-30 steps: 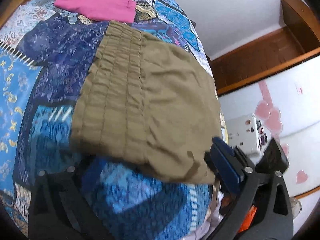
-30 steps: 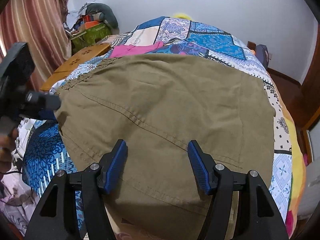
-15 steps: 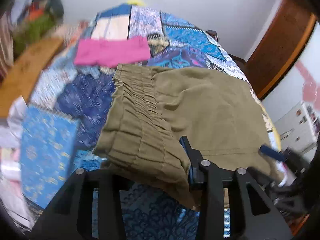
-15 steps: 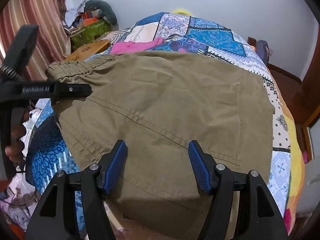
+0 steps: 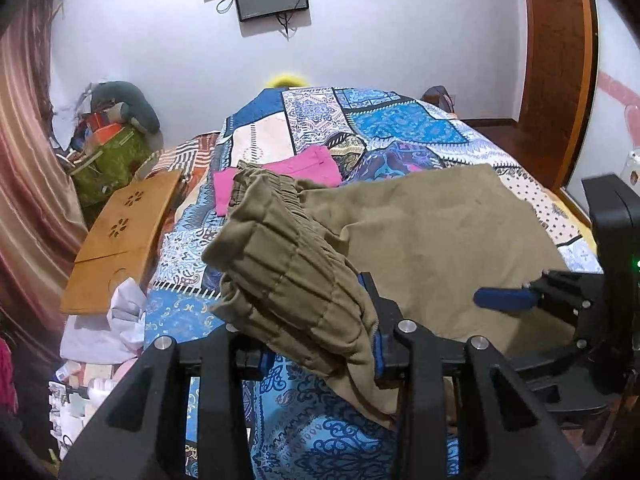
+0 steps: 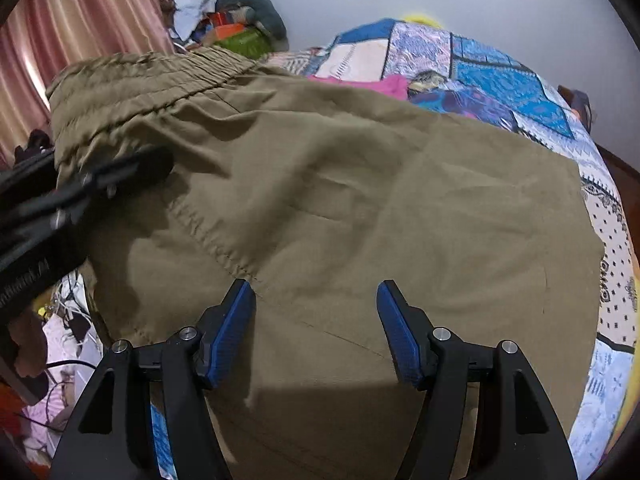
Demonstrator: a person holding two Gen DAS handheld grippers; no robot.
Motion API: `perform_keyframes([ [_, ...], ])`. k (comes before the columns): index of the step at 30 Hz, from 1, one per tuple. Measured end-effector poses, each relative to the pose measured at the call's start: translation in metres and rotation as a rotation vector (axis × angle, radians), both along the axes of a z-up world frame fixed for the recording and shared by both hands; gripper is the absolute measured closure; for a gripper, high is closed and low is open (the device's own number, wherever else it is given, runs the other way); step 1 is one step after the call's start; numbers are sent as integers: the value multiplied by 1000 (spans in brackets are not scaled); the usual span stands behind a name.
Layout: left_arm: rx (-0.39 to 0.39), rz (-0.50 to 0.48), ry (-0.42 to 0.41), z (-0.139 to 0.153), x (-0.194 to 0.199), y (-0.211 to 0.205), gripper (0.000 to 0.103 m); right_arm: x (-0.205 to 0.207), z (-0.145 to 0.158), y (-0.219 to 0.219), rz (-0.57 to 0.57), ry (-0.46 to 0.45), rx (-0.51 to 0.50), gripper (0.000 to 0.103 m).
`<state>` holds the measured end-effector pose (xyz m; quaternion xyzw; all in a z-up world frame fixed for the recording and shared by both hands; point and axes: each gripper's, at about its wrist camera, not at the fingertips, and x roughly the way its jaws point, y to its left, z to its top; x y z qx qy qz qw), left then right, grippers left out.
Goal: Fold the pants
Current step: 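Grasp the waistband with the left gripper and lift it toward the leg hems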
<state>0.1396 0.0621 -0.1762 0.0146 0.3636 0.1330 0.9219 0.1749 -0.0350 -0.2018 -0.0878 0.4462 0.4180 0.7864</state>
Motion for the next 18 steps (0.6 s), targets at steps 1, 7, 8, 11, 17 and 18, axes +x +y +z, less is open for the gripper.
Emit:
perform_keyframes([
  [1, 3, -5, -8, 4, 1, -2, 68, 1, 1, -5, -10, 18, 13, 42],
  [7, 29, -45, -73, 28, 2, -24, 69, 1, 15, -67, -135, -38, 18, 41],
  [8, 30, -58, -81, 32, 4, -29, 69, 0, 15, -80, -161, -44, 9, 41],
  [11, 37, -94, -95, 41, 7, -43, 70, -4, 8, -123, -259, -60, -69, 41],
  [17, 33, -178, -108, 57, 21, -74, 72, -11, -11, -183, -369, -19, -102, 39],
  [18, 32, -187, -107, 58, 24, -80, 72, -10, -16, -186, -384, 4, -87, 35],
])
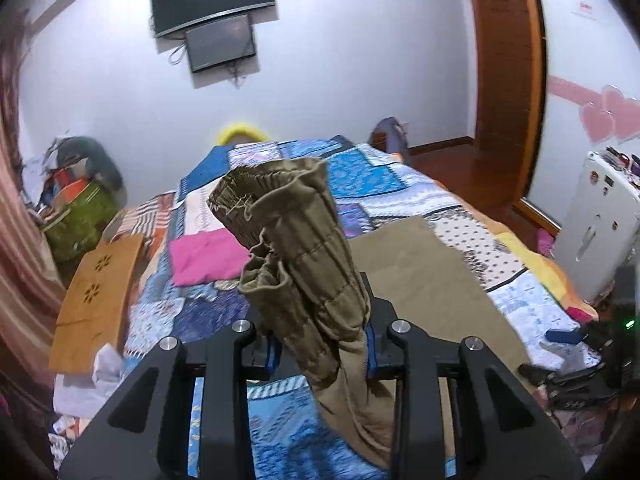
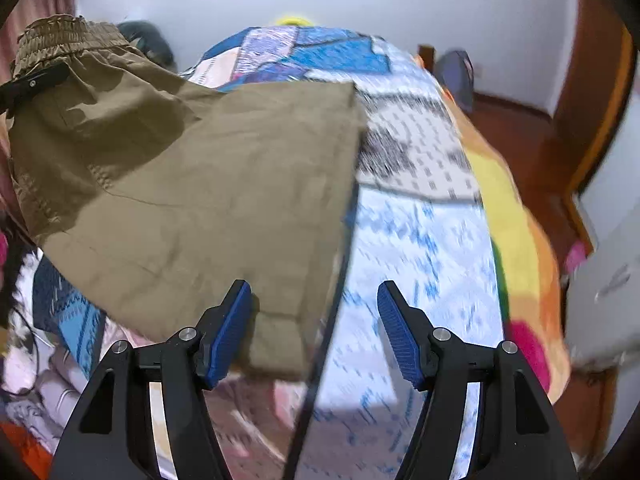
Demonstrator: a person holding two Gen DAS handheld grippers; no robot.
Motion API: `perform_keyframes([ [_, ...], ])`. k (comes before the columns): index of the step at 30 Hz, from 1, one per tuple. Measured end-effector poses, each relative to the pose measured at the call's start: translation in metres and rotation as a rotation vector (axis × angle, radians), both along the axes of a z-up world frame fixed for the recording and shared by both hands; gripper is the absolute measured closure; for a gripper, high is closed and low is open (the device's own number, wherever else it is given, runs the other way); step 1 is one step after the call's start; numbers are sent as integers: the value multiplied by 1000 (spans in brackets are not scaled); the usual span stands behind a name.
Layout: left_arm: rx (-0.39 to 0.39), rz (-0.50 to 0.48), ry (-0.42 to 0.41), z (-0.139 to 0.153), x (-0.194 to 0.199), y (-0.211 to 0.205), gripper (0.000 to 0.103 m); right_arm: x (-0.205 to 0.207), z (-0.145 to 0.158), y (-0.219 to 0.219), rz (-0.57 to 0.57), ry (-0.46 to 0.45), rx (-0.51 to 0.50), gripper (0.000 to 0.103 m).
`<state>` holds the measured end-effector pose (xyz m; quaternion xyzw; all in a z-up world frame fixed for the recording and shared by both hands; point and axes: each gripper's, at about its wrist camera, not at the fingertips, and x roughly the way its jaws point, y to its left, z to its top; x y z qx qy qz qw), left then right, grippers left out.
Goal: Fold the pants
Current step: 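Grasp the waistband with the left gripper and lift it toward the leg hems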
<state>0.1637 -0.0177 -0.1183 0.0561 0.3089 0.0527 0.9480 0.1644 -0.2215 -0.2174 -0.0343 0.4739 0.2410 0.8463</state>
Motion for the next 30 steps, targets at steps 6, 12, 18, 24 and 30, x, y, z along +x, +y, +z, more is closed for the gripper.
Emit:
perform_keyframes([
  [6, 3, -89, 14, 0, 13, -41, 73, 1, -14, -6, -80, 37, 109, 35],
  [12, -37, -200, 94, -17, 26, -74, 73, 1, -11, -1, -67, 28, 100, 35],
  [18, -125, -284, 280, -60, 49, -95, 73, -1, -10, -4, -64, 22, 97, 35],
  [24, -157, -313, 374, -91, 55, -105, 73, -4, -6, -5, -59, 13, 85, 35],
  [30, -121, -346, 353, -85, 41, -110, 59, -15, 4, -12, -80, -39, 76, 35],
])
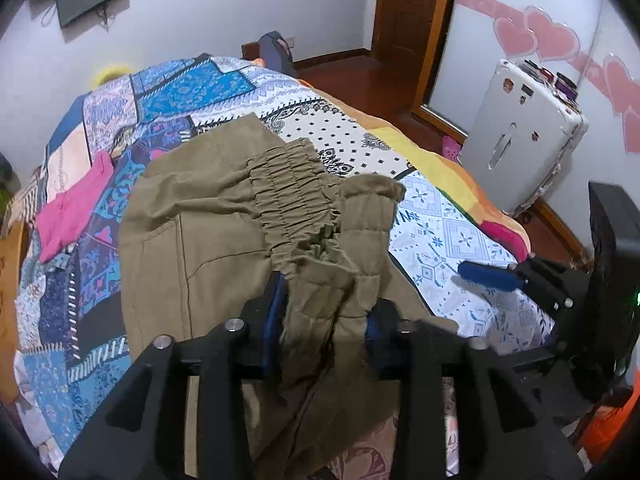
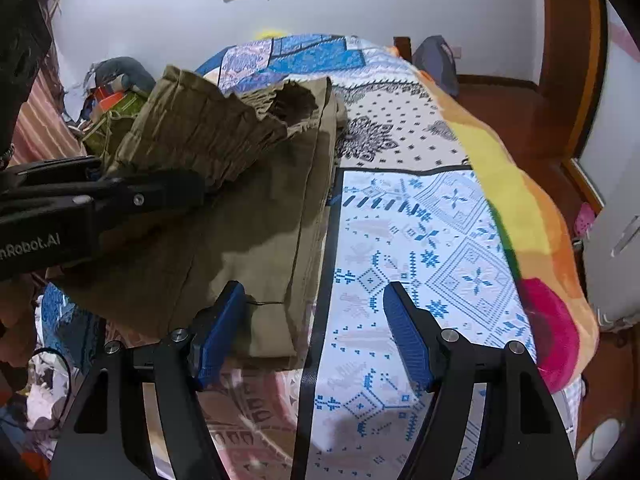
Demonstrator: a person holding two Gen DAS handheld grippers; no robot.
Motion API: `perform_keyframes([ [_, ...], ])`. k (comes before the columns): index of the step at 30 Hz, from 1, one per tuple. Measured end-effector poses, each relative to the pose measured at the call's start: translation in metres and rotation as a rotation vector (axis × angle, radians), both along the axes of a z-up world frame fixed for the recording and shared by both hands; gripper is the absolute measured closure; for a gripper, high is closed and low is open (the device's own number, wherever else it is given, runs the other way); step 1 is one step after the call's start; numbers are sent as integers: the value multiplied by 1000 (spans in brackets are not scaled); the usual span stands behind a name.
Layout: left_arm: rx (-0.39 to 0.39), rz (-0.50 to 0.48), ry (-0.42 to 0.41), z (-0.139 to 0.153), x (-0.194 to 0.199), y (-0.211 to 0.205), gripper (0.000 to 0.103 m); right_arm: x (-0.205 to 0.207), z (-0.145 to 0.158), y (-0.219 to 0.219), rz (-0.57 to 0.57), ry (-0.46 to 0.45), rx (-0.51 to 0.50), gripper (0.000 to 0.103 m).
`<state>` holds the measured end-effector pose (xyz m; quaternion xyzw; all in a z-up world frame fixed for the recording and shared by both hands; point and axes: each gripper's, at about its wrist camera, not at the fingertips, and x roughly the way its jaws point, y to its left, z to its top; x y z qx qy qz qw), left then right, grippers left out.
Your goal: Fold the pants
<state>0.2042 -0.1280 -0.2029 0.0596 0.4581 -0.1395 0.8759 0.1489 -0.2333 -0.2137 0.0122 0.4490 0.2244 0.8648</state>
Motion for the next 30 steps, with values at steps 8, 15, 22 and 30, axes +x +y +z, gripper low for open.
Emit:
perform_keyframes([
  [8, -67, 12, -144, 51, -24, 30, 40, -7, 24, -18, -68, -123, -59, 35],
  [15, 20, 67, -39, 16, -13, 66, 37, -2, 52, -12, -54, -164, 27, 35],
  [22, 27, 88, 17, -16, -26, 85, 33, 0, 61, 27, 39, -204, 133, 34],
  [30, 54, 98, -33, 6, -25, 111, 31, 10, 9, 34, 39, -40, 150, 34],
])
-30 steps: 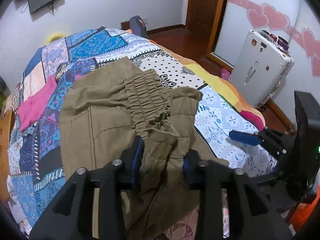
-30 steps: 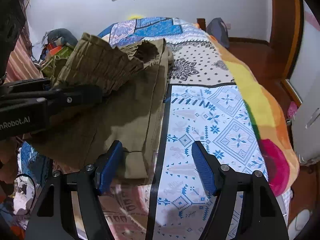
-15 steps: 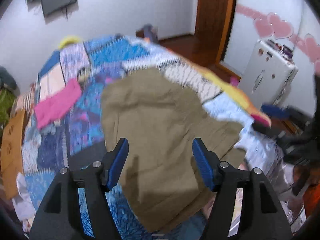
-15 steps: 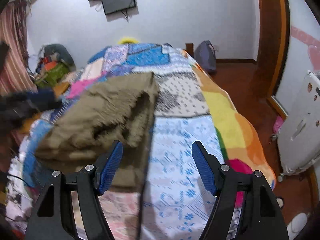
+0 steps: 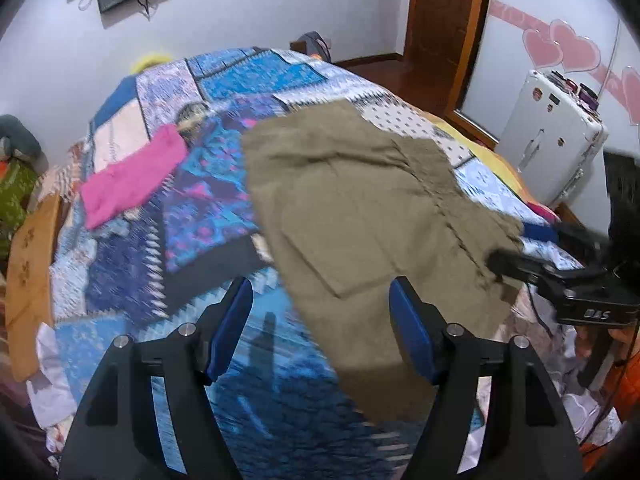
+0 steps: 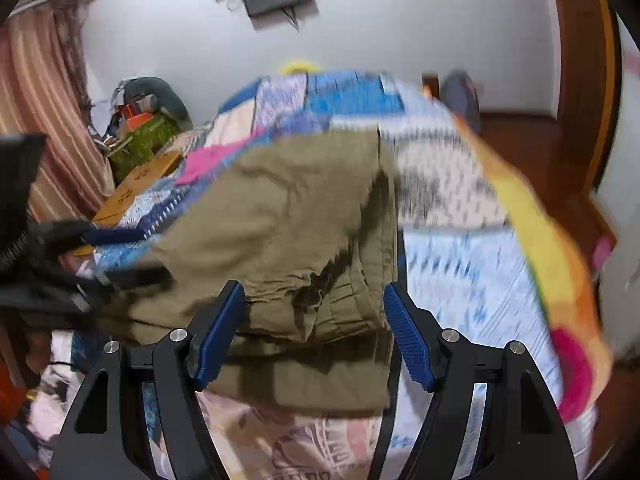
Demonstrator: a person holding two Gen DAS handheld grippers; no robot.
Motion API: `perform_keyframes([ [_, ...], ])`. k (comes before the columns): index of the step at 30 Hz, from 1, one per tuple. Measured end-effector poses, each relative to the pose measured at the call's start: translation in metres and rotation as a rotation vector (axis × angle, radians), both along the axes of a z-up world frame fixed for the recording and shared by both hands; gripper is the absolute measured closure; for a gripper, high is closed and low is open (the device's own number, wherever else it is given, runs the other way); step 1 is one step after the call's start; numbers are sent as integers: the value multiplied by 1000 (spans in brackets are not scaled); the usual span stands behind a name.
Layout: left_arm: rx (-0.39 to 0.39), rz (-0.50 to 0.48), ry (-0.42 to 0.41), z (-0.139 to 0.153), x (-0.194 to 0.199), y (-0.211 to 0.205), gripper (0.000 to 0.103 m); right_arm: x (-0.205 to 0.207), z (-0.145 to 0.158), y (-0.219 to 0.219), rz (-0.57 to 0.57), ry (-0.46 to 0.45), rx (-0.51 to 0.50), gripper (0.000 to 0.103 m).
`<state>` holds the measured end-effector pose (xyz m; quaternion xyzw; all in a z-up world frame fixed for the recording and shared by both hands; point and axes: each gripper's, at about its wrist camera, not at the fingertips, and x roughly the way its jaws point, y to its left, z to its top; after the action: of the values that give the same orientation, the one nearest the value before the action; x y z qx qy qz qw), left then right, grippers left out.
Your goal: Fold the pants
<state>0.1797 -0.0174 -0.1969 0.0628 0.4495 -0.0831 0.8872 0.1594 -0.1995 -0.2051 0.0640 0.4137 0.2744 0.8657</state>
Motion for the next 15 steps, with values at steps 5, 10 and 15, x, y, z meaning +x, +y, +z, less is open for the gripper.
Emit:
perform_keyframes([
  [5, 12, 43, -33, 14, 41, 27, 25, -3, -9, -17, -16, 53, 69, 34],
  [10, -77, 37, 37, 4, 98, 43, 25, -6, -7, -15, -5, 28, 34, 34],
  [15, -185, 43, 179, -31, 158, 48, 26, -8, -10, -18, -12, 15, 10, 34],
])
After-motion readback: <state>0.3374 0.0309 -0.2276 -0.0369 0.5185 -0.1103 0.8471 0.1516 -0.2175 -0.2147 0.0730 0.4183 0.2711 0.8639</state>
